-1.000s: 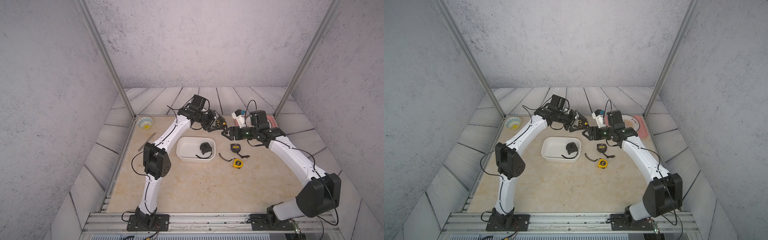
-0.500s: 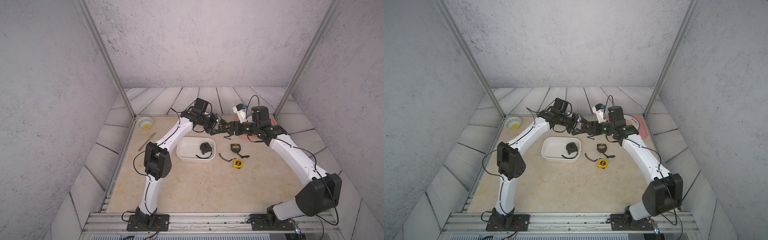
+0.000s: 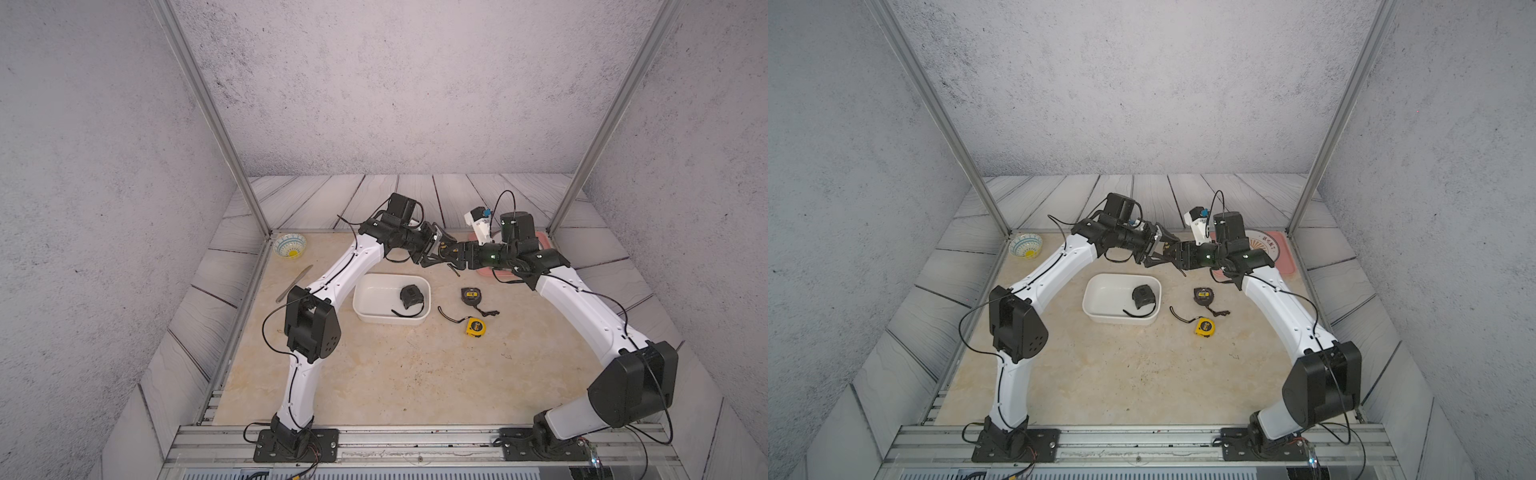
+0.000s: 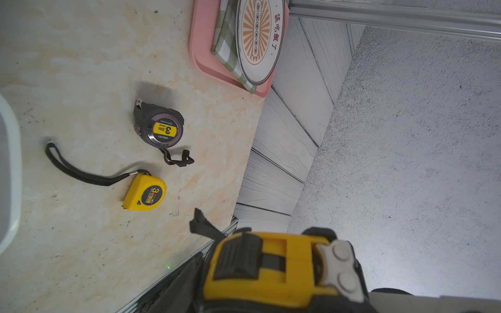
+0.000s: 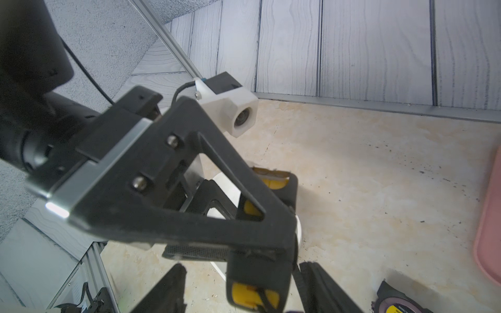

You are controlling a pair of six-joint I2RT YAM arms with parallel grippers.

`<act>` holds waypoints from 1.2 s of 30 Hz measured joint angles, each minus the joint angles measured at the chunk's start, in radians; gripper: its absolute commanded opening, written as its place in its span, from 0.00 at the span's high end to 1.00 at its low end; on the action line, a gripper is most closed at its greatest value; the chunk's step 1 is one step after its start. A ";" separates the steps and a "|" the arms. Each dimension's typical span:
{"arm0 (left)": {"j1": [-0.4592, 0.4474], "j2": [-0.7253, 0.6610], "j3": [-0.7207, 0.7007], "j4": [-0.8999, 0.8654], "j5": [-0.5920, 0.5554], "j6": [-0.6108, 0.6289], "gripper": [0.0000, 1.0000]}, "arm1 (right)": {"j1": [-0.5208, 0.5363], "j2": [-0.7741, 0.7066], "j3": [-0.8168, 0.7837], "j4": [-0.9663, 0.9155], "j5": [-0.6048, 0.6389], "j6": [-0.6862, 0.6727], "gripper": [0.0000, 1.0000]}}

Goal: Take the tape measure out of the storage box
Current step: Place the tape measure at the center of the board.

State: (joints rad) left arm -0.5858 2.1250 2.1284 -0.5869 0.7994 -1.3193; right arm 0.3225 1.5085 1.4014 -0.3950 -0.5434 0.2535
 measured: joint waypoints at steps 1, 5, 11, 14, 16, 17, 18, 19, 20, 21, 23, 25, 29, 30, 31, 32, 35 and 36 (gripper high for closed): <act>0.000 0.000 -0.001 0.002 0.002 -0.002 1.00 | 0.000 0.005 0.000 0.003 0.000 0.001 0.33; -0.001 -0.002 -0.010 0.015 0.007 -0.009 1.00 | 0.000 0.029 0.000 0.009 0.001 0.007 0.40; -0.006 -0.005 -0.020 0.063 0.025 -0.026 1.00 | 0.000 0.043 0.000 0.011 0.002 0.008 0.51; -0.008 -0.006 -0.020 0.072 0.026 -0.039 1.00 | 0.000 0.043 0.000 0.015 0.009 0.000 0.68; -0.007 -0.006 -0.024 0.071 0.016 -0.060 1.00 | 0.000 0.043 0.000 0.016 0.031 -0.015 0.79; -0.005 -0.006 -0.026 0.072 0.018 -0.067 0.98 | 0.002 0.043 0.000 0.016 0.040 -0.016 0.84; -0.005 -0.006 -0.030 0.076 0.018 -0.071 0.95 | 0.003 0.043 0.000 0.016 0.046 -0.016 0.87; -0.005 -0.007 -0.032 0.081 0.017 -0.073 0.90 | 0.003 0.043 0.000 0.014 0.049 -0.016 0.90; -0.006 -0.007 -0.034 0.085 0.017 -0.074 0.78 | 0.003 0.042 0.000 0.013 0.052 -0.016 0.92; -0.006 -0.007 -0.034 0.089 0.017 -0.075 0.66 | 0.003 0.042 0.000 0.013 0.055 -0.016 0.93; -0.006 -0.007 -0.035 0.093 0.017 -0.075 0.42 | 0.004 0.042 0.000 0.014 0.061 -0.018 0.94; -0.006 -0.007 -0.037 0.101 0.018 -0.075 0.26 | 0.004 0.042 0.001 0.015 0.067 -0.018 0.95; -0.005 -0.008 -0.045 0.151 0.037 -0.077 0.01 | 0.003 0.041 0.001 0.011 0.081 0.002 0.95; -0.005 -0.010 -0.050 0.173 0.043 -0.082 0.02 | 0.003 0.041 0.001 0.008 0.087 0.008 0.95; -0.005 -0.011 -0.055 0.190 0.045 -0.084 0.02 | 0.001 0.040 0.000 0.007 0.093 0.014 0.95; -0.005 -0.013 -0.059 0.202 0.047 -0.084 0.02 | -0.003 0.038 -0.002 0.008 0.100 0.025 0.95; -0.001 -0.015 -0.077 0.235 0.056 -0.084 0.02 | -0.024 0.007 -0.034 0.006 0.109 0.053 0.95; 0.002 -0.018 -0.080 0.235 0.058 -0.075 0.02 | -0.037 -0.009 -0.050 -0.002 0.111 0.065 0.95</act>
State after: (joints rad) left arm -0.5838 2.1075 2.0480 -0.3519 0.8570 -1.3941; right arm 0.2859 1.4994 1.3510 -0.3965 -0.4328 0.3187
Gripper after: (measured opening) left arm 0.984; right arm 0.351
